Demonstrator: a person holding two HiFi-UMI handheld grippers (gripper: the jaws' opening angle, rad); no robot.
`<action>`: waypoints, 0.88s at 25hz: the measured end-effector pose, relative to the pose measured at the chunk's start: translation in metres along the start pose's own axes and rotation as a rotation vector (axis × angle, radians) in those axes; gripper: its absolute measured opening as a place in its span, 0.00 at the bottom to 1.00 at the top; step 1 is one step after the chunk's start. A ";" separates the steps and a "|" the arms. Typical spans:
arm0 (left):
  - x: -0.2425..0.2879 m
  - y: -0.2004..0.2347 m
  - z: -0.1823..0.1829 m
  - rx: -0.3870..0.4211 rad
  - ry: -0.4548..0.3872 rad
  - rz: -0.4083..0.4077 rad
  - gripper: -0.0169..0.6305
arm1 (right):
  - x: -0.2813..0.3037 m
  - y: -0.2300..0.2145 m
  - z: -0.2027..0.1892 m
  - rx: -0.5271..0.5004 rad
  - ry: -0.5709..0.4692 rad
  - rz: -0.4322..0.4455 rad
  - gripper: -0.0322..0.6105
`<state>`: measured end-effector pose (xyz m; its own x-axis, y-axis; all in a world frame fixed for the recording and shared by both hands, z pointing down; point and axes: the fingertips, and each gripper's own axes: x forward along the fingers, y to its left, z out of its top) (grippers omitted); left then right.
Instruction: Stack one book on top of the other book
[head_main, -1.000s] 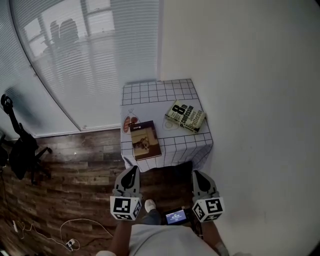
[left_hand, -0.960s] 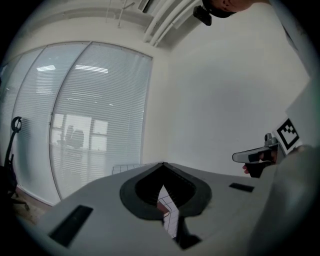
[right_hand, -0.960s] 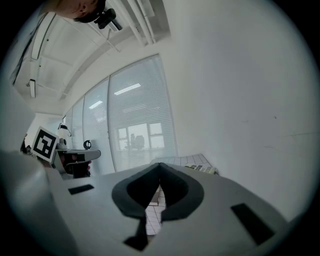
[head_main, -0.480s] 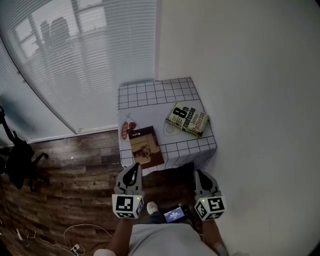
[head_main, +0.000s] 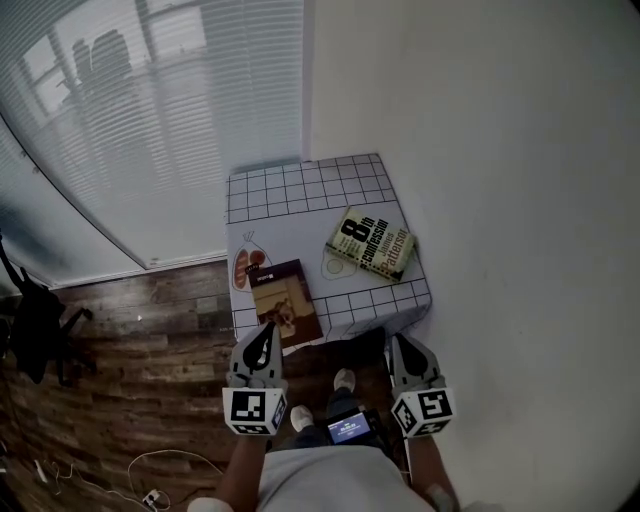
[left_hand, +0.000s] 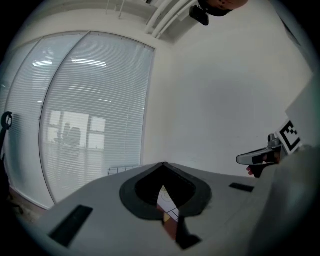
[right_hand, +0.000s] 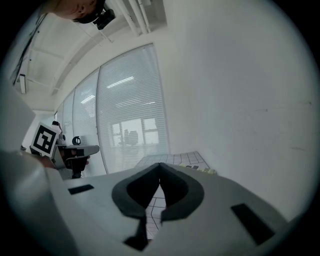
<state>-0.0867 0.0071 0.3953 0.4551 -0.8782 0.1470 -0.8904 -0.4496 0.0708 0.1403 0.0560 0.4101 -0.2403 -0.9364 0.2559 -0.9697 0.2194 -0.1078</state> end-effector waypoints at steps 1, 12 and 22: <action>0.006 0.001 0.001 0.001 0.001 0.005 0.04 | 0.007 -0.004 0.002 -0.001 0.001 0.006 0.06; 0.064 0.008 0.022 0.004 -0.014 0.052 0.04 | 0.067 -0.041 0.032 -0.027 -0.008 0.060 0.06; 0.106 0.009 0.006 -0.013 0.035 0.063 0.04 | 0.113 -0.070 0.032 -0.033 0.027 0.085 0.06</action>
<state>-0.0462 -0.0913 0.4055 0.3982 -0.8983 0.1858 -0.9173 -0.3914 0.0734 0.1823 -0.0736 0.4162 -0.3221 -0.9065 0.2730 -0.9467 0.3068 -0.0982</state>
